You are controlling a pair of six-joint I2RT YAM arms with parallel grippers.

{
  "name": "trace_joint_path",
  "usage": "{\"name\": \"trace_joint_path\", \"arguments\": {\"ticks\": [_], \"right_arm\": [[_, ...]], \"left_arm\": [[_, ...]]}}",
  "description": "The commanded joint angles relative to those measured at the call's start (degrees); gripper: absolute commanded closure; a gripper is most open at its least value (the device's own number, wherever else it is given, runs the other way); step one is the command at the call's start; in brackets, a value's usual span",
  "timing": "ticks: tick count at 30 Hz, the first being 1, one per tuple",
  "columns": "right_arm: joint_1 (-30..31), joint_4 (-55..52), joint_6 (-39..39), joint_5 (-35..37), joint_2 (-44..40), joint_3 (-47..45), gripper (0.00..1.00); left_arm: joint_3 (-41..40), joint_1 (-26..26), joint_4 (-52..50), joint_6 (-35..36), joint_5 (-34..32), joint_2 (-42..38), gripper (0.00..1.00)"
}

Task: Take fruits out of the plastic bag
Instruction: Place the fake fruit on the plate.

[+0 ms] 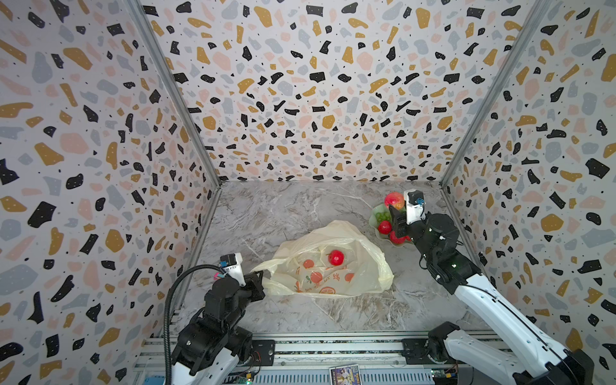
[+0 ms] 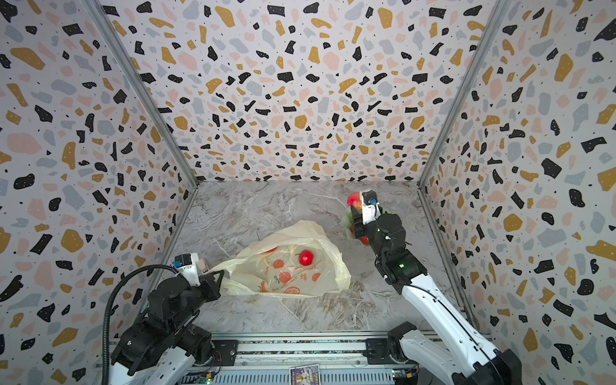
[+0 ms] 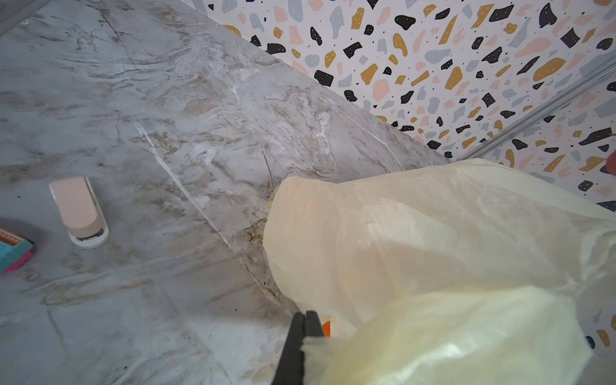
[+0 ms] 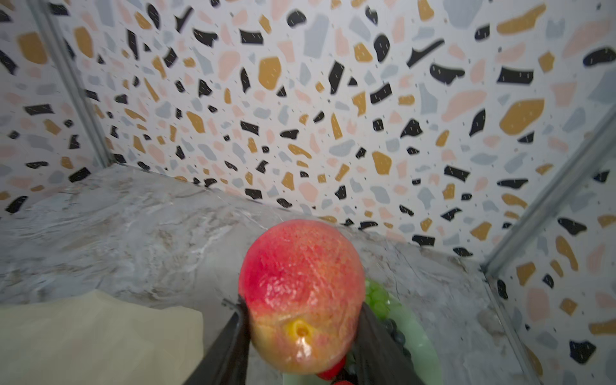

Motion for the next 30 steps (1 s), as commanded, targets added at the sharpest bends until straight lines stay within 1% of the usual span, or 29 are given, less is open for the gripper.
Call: {"name": "trace_joint_path", "arguments": {"ticks": [1, 3, 5, 11, 19, 22, 30], "right_arm": [[-6.1, -0.56, 6.91, -9.11, 4.55, -1.14, 0.85], [-9.48, 0.27, 8.54, -11.75, 8.74, -1.62, 0.85], [-11.42, 1.11, 8.8, -13.16, 12.3, -1.59, 0.85], [-14.85, 3.17, 8.44, -15.05, 19.15, -0.02, 0.83], [-15.64, 2.12, 5.85, -14.93, 26.49, 3.28, 0.8], [-15.65, 0.08, 4.57, -14.63, 29.65, 5.53, 0.8], [-15.52, -1.01, 3.57, -13.14, 33.73, 6.82, 0.76]], "left_arm": [[-0.64, 0.35, 0.09, 0.08, -0.03, -0.64, 0.95], [-0.71, 0.35, 0.17, 0.11, -0.03, -0.93, 0.95], [-0.64, 0.35, 0.18, 0.15, 0.03, -0.91, 0.95], [-0.78, 0.34, 0.33, 0.19, 0.58, -1.32, 0.95], [-0.82, 0.29, 0.52, 0.68, 1.37, -0.82, 0.93], [-0.95, 0.35, 0.53, 0.68, 1.41, -1.03, 0.93], [-0.9, 0.35, 0.66, 0.82, 1.53, -1.01, 0.93]]}}
